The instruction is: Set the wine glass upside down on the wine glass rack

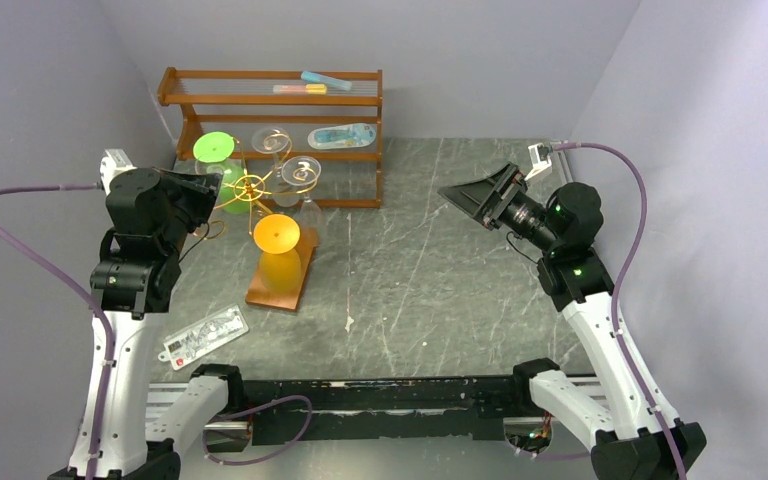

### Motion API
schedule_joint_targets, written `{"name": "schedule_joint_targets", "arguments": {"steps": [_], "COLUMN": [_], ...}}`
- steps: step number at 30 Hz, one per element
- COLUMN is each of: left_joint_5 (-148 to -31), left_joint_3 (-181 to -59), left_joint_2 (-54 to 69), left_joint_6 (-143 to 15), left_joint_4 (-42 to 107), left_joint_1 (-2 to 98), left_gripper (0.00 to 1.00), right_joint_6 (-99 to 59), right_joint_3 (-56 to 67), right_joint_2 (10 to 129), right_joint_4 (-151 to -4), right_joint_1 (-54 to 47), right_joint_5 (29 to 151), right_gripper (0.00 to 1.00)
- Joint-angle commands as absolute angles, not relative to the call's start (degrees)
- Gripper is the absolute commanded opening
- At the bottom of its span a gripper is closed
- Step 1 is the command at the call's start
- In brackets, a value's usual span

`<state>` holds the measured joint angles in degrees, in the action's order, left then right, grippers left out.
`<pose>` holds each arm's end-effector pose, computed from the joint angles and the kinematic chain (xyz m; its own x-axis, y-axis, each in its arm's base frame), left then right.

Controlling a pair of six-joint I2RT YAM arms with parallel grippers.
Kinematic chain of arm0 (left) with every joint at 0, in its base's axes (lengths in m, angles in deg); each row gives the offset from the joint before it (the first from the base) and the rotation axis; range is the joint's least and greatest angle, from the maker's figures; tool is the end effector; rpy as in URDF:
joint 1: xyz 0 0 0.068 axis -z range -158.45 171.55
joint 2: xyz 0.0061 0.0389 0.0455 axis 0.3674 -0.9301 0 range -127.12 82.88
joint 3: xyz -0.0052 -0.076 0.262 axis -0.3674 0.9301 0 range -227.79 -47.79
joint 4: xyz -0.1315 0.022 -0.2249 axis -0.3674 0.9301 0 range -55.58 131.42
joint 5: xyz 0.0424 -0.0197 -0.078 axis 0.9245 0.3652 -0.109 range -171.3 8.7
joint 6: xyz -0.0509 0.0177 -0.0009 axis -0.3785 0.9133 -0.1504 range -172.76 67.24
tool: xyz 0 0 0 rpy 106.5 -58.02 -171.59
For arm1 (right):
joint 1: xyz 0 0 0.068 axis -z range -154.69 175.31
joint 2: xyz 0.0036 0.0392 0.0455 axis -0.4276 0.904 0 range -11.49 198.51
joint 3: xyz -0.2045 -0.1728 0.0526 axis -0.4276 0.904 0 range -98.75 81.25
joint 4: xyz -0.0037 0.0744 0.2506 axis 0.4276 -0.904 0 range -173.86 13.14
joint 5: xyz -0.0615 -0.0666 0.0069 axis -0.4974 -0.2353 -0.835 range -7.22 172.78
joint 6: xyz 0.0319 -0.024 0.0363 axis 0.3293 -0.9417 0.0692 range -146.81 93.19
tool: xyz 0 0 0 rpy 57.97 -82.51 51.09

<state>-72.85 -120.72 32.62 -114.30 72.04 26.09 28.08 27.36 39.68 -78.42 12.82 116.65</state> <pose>0.1596 -0.0073 0.4381 -0.0670 -0.8670 -0.4937 -0.2563 0.4932 -0.8313 0.1908 0.0627 0.3928 -0.5807 0.5671 -0.5841 -0.4322 0.3933 0.8115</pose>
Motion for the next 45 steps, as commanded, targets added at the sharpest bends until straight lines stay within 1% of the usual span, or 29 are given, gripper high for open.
{"name": "schedule_joint_targets", "arguments": {"steps": [1, 8, 15, 22, 30, 39, 45], "left_joint_5": [-68.2, -64.0, -62.2, -56.6, -53.0, -53.0, -57.3], "left_joint_3": [-121.7, -122.4, -119.8, -117.6, -116.0, -116.5, -117.3], "left_joint_2": [32.6, 32.0, 32.1, 34.6, 37.6, 38.7, 38.9], "left_joint_6": [-114.0, -114.0, -115.7, -117.8, -118.3, -119.2, -120.2], "left_joint_4": [66.4, 65.2, 63.2, 61.5, 61.6, 63.8, 66.8], "left_joint_1": [25.6, 25.6, 25.6, 25.6, 25.6, 25.6, 25.6], "left_gripper": [0.05, 0.05, 0.05, 0.05, 0.05, 0.05, 0.05], "right_joint_6": [26.9, 27.1, 27.1, 27.1, 27.5, 27.7, 28.0], "right_joint_3": [27.4, 27.5, 27.6, 27.6, 27.9, 28.1, 28.4], "right_joint_2": [38.9, 39.2, 39.2, 39.2, 39.5, 39.4, 39.4], "right_joint_4": [-79.6, -79.3, -79.4, -79.7, -79.2, -79.1, -78.6], "right_joint_1": [12.8, 12.8, 12.8, 12.9, 12.8, 12.9, 12.8], "right_joint_5": [116.5, 116.7, 116.6, 116.6, 116.9, 117.2, 117.5], "right_gripper": [0.82, 0.82, 0.82, 0.82, 0.82, 0.82, 0.82]}}
